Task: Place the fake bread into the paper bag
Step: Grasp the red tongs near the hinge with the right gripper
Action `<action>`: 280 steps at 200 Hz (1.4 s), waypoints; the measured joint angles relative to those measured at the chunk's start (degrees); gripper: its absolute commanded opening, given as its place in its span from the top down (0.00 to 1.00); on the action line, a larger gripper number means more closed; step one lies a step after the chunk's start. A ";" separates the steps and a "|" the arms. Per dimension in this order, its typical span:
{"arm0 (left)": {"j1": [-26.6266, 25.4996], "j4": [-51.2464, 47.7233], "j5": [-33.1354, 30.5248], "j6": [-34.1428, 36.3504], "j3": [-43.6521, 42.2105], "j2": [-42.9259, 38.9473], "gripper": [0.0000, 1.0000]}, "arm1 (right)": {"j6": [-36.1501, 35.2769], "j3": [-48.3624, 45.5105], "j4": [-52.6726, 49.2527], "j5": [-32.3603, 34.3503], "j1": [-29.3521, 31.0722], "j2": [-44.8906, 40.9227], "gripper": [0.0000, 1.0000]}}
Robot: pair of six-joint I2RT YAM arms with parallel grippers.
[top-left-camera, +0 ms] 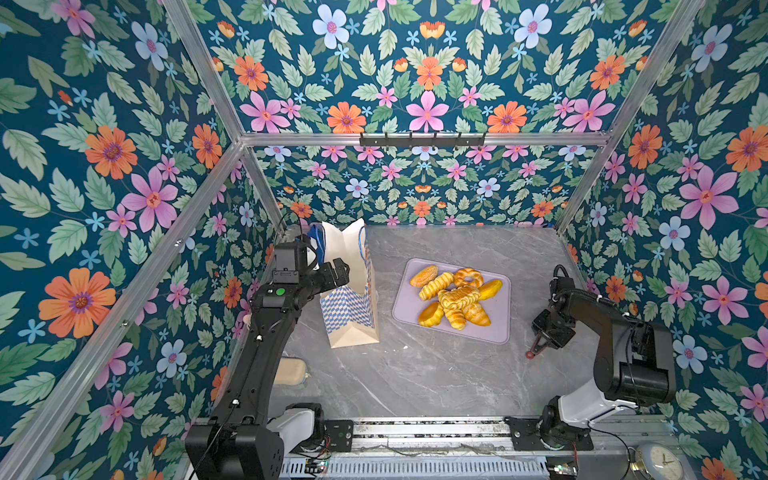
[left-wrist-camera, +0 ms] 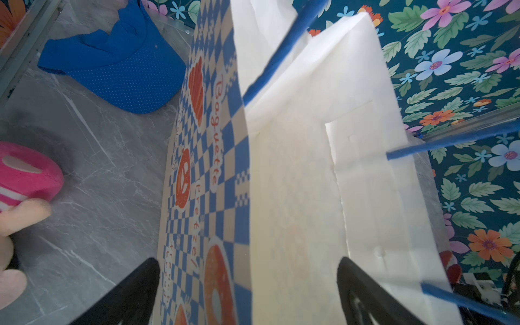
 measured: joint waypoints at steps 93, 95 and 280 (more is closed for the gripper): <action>0.00 -0.26 -0.02 0.02 -0.07 -0.09 0.00 | -8.41 6.73 3.08 0.85 1.11 7.10 0.37; 0.00 -0.33 -0.02 0.02 -0.07 -0.11 0.00 | -8.46 6.82 3.08 0.81 1.11 7.23 0.35; 0.00 -1.29 -0.61 0.42 -0.11 -0.37 0.00 | -9.22 10.64 2.03 0.48 1.22 10.51 0.14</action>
